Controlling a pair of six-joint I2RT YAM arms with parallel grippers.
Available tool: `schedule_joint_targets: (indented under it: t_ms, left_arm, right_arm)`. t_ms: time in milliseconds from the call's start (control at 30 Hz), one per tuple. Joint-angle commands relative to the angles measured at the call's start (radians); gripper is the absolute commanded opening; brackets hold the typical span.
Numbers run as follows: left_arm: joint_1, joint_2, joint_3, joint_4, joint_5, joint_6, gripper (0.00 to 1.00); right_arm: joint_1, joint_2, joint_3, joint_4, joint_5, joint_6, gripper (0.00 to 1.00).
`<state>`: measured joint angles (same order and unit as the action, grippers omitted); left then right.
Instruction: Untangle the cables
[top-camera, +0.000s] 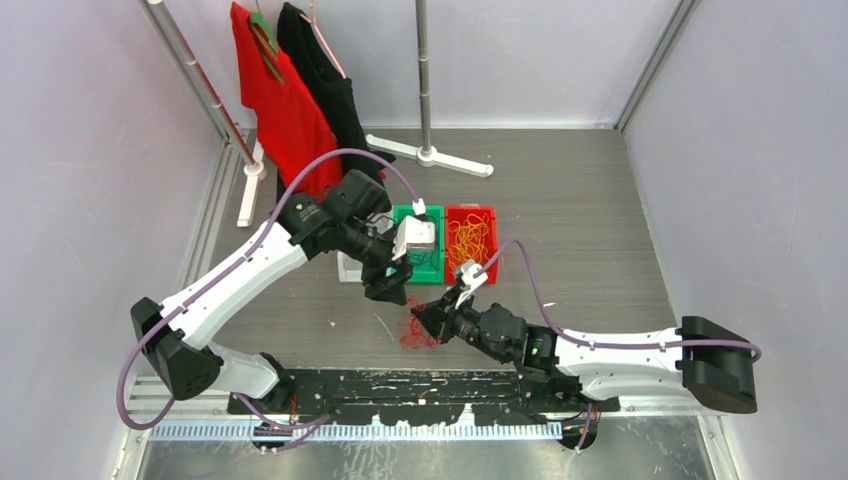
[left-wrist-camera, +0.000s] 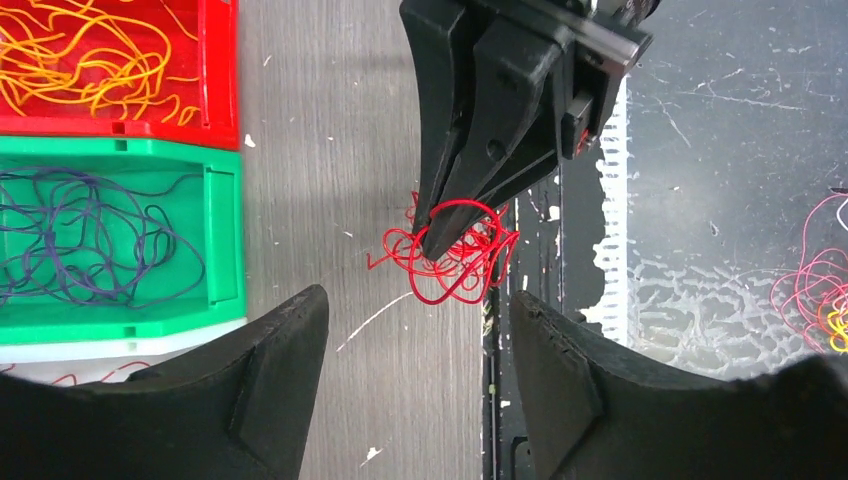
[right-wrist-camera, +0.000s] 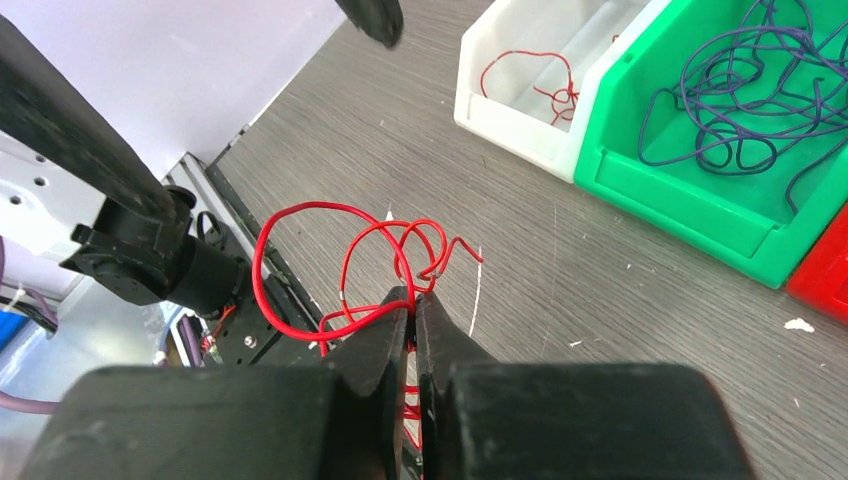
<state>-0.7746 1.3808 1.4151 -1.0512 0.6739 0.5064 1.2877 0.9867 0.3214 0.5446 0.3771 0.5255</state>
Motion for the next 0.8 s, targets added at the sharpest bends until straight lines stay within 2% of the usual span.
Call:
schedule_joint_targets:
  t_ms: [0, 167, 367, 667, 767]
  left_arm:
    - [0.002, -0.006, 0.029, -0.016, 0.030, 0.005, 0.64]
    - [0.001, -0.009, -0.009, -0.062, 0.068, 0.068, 0.50]
    - [0.001, -0.010, -0.008, -0.107, 0.079, 0.141, 0.53]
    - [-0.030, 0.018, -0.045, -0.004, 0.007, 0.095, 0.53]
    - [-0.030, 0.021, -0.045, 0.008, -0.015, 0.093, 0.47]
  right_arm:
    - [-0.002, 0.026, 0.043, 0.035, -0.031, 0.008, 0.11]
    - [-0.009, 0.042, 0.064, 0.030, -0.049, 0.032, 0.11]
    - [-0.022, 0.055, 0.073, 0.025, -0.094, 0.048, 0.11]
    - [-0.041, 0.093, 0.119, 0.018, -0.134, 0.051, 0.10]
    - [-0.044, 0.094, 0.121, 0.017, -0.138, 0.054, 0.10]
